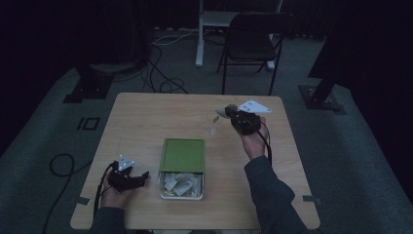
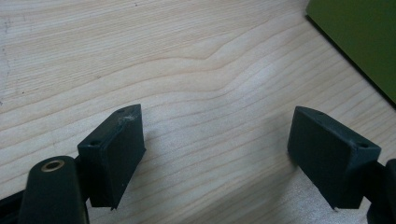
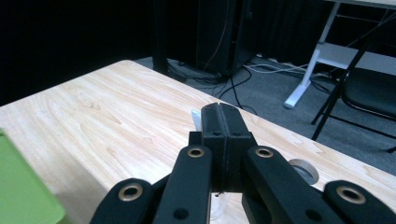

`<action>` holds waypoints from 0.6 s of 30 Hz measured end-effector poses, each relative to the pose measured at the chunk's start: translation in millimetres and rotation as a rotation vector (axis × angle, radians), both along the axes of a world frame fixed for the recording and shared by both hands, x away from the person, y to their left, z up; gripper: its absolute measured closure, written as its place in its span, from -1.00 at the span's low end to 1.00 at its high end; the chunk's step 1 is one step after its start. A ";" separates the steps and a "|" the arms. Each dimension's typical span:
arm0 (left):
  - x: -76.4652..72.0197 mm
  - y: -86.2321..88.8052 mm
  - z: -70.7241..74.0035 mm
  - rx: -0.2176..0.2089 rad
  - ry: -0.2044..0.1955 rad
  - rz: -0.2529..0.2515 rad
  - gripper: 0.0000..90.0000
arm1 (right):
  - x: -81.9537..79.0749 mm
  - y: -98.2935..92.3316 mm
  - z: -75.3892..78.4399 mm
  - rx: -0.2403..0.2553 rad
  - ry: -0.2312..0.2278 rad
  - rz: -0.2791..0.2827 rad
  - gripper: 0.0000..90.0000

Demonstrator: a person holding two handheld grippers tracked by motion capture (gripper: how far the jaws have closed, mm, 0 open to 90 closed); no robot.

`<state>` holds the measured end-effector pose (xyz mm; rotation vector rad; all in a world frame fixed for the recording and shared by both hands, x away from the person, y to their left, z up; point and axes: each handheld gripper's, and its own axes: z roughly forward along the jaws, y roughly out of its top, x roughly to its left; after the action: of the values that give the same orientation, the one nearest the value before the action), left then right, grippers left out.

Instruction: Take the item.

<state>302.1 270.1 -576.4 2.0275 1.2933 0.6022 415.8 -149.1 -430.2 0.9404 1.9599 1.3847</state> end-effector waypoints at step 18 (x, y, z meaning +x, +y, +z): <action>0.0 -0.1 0.0 -0.001 0.000 0.001 -0.57 | 33.2 12.2 -8.7 -0.034 0.056 -0.064 1.00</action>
<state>302.0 269.9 -576.4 2.0263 1.2945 0.6017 449.0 -136.9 -438.9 1.0278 1.9704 1.2986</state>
